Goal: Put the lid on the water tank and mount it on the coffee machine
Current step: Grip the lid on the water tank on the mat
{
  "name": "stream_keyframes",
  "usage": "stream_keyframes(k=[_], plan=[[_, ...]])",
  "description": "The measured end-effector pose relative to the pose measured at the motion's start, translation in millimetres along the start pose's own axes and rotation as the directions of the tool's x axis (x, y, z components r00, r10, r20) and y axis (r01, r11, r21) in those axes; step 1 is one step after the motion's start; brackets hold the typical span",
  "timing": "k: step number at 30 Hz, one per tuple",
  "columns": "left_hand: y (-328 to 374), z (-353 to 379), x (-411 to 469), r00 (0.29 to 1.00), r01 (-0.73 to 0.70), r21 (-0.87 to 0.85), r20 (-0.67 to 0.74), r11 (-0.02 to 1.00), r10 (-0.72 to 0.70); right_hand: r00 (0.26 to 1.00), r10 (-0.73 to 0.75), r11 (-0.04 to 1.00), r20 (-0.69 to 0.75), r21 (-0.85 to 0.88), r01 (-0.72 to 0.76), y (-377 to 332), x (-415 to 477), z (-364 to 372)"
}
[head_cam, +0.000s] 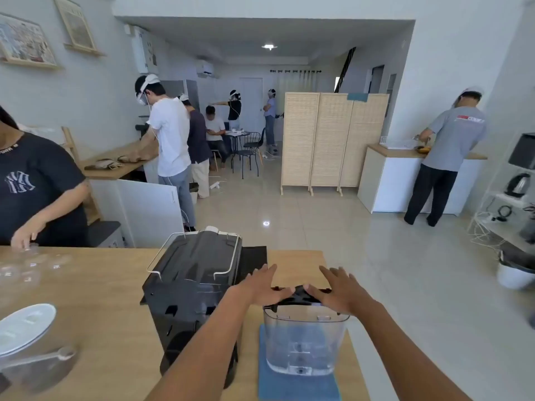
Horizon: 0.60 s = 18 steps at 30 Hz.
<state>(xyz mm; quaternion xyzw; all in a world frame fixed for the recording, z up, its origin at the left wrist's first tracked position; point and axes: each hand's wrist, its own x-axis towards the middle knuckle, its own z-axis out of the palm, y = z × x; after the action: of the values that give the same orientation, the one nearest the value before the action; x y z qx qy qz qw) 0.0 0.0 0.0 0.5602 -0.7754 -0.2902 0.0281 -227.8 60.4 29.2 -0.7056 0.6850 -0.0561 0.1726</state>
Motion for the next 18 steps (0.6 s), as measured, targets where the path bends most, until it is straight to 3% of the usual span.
stream_keyframes(k=[12,18], plan=[[0,13,5,0.997,0.06,-0.144,0.061,0.988,-0.052,0.999,-0.015,1.0,0.042,0.026,0.014,12,3,8],[3,10,4,1.0,0.029,-0.166,0.002,0.986,-0.029,0.999,-0.033,0.999,-0.021,0.007,0.033,18,12,13]])
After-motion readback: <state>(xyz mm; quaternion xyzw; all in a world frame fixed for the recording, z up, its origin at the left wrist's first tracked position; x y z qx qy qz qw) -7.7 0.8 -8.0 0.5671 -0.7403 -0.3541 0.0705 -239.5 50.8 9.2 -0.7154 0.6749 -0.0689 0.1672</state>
